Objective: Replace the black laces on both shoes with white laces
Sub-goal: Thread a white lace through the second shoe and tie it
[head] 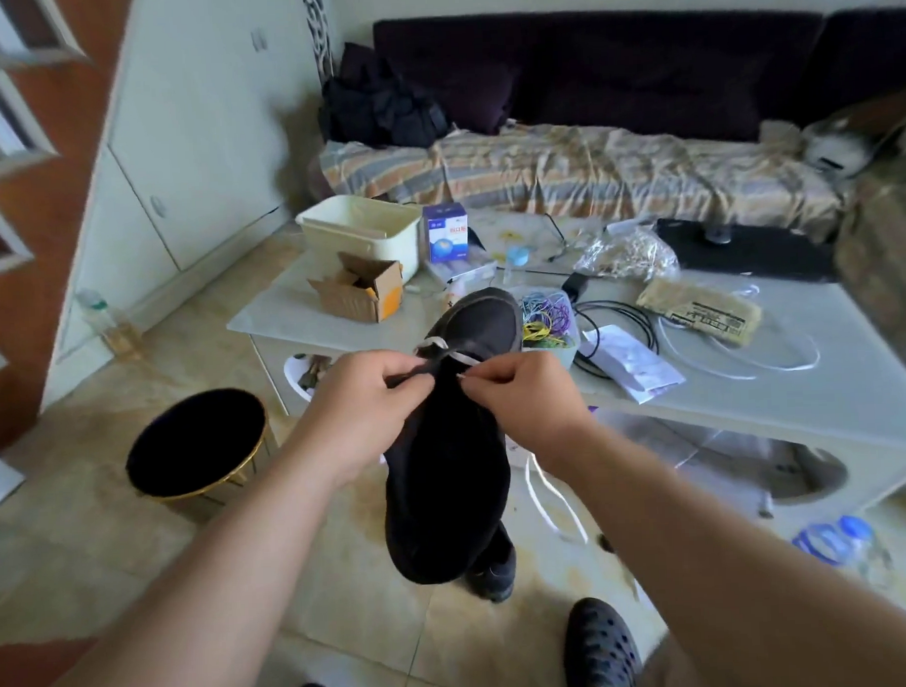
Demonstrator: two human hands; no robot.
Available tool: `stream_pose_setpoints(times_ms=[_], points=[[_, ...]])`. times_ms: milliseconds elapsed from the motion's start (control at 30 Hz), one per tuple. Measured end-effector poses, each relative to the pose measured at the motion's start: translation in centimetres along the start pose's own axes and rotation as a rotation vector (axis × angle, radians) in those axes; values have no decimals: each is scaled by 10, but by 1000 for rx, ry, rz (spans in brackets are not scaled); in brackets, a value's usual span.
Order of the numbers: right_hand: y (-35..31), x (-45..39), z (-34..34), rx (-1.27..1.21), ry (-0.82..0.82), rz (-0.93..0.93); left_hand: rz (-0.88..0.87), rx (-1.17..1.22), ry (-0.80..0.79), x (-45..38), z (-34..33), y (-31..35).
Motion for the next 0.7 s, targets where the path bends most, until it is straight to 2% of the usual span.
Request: stream_pose_setpoints(times_ms=[67, 167, 233, 400, 533, 700], points=[[0, -1, -6, -118, 27, -10, 0, 70, 58, -1, 2, 2], [-5, -6, -12, -236, 54, -15, 69, 355, 121, -6, 7, -2], [-8, -11, -13, -277, 63, -8, 111, 526, 128, -11, 7, -3], [-18, -22, -15, -364, 18, 9, 225, 774, 133, -19, 7, -6], [-28, -23, -13, -352, 84, 83, 245, 891, 122, -21, 7, -9], [-40, -18, -5, -130, 188, 195, 202, 994, 34, -20, 4, -1]])
Point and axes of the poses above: each hand's wrist, its own x-axis away from the middle knuckle, its own z-axis out of the back of the hand, y = z × x, the point moved 4 cm from there along -x, towards the middle knuckle, and after that the axes turned 13 degrees about -y, right-handed, at the moved point
